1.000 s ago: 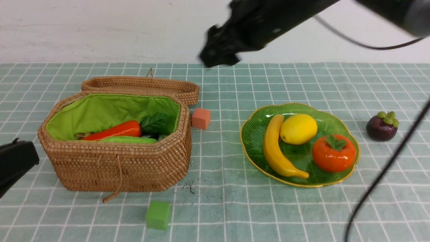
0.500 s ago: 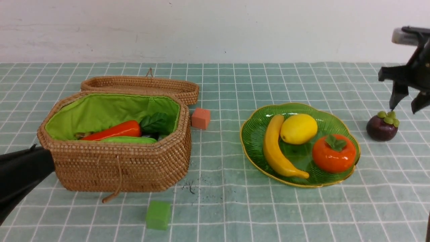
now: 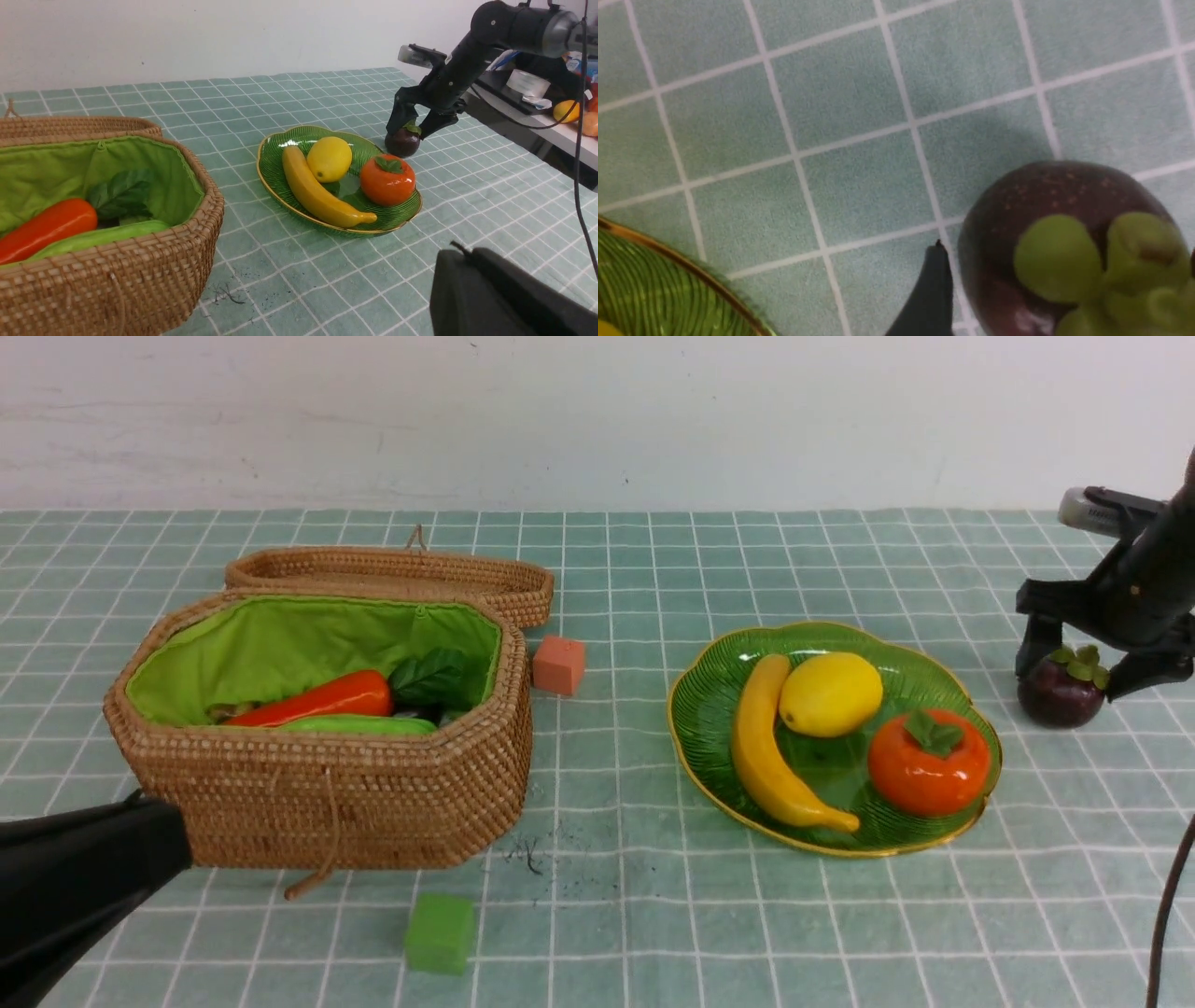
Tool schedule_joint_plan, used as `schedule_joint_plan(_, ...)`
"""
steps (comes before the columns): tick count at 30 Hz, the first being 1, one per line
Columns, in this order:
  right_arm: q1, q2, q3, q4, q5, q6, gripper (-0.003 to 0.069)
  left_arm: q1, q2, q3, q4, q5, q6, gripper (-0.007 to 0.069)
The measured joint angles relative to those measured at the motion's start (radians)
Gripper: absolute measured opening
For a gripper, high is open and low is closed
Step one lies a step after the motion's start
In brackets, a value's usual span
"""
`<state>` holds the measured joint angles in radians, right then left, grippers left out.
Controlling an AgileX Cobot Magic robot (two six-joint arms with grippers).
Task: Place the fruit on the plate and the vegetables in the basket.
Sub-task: Use the right arm to grab a mangosteen and put it into the right plate
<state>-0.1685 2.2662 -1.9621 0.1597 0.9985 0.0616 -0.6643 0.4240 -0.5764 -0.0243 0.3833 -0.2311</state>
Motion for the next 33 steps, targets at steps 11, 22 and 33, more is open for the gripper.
schedule_joint_plan(11,0.000,0.036,-0.001,0.010,-0.003,-0.023,0.0580,0.000,0.000,0.000,-0.001,0.013,0.000,0.0010)
schedule_joint_plan(22,0.118,-0.165,-0.006,0.042,0.173,-0.033,0.0580,0.000,0.000,0.000,-0.001,0.014,0.000,0.0014)
schedule_joint_plan(33,0.391,-0.169,-0.006,-0.021,0.233,-0.025,0.0580,0.000,0.000,0.000,-0.001,0.014,0.000,0.0007)
